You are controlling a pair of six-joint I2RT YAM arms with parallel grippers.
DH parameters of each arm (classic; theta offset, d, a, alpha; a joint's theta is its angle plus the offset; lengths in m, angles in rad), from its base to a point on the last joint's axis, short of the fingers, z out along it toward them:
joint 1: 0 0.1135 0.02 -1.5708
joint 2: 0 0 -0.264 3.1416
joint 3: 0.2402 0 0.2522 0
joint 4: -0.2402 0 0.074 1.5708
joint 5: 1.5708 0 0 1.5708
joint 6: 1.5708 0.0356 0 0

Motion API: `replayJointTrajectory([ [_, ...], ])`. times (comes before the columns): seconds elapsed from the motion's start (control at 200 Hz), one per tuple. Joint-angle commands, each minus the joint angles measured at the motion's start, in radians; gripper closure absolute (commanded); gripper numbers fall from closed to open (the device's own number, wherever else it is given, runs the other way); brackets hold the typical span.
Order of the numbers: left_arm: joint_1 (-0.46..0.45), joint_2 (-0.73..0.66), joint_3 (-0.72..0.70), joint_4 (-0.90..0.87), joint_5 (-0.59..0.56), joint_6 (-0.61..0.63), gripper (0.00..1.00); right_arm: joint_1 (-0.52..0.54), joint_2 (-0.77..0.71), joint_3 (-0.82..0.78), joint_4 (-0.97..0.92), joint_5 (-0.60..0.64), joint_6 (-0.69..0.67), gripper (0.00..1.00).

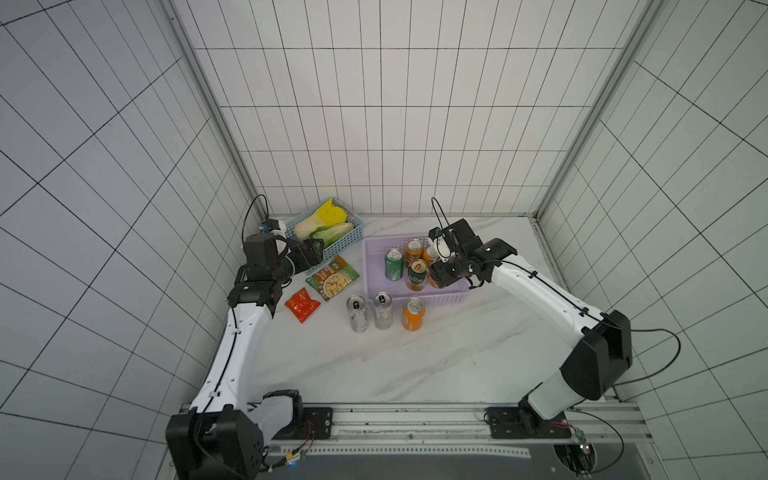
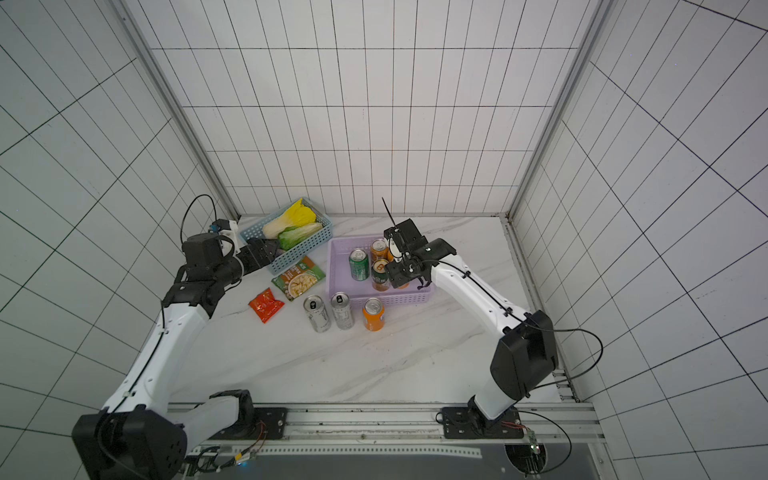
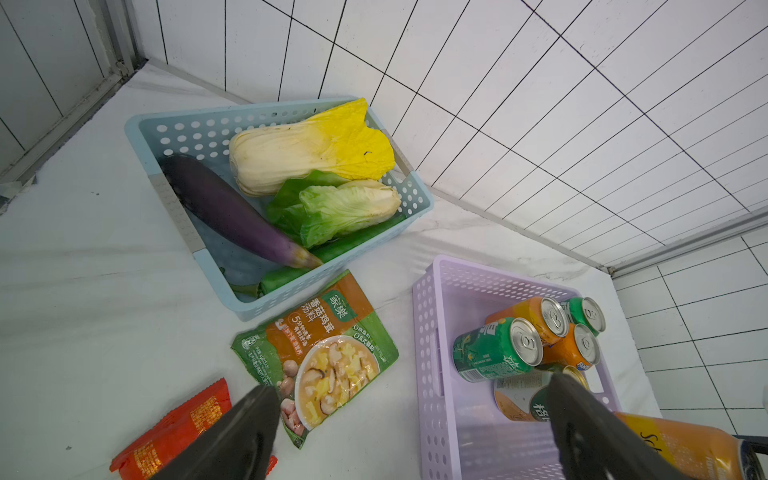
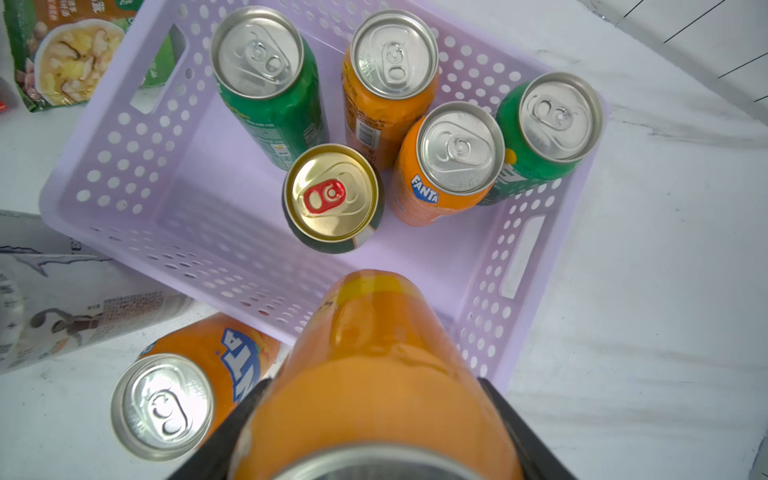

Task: Take out the drinks from the basket
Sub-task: Pick up the drink from the basket, then place the drink at the center of the board.

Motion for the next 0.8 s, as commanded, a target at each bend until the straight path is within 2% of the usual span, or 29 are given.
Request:
replayJointTrajectory([
  [0.0,0.007,0.008,0.005,0.015,0.025,-0.006,0.02,0.043,-0.08,-0.005,-0.004,0.049,0.037,0.33],
  [0.405,0.016,0.005,0.006,0.017,0.03,-0.006,0.02,0.133,-0.229,-0.127,-0.011,0.084,0.142,0.33],
  [0.795,0.021,0.004,0.004,0.018,0.031,-0.006,0.02,0.164,-0.26,-0.275,0.042,0.089,0.207,0.33],
])
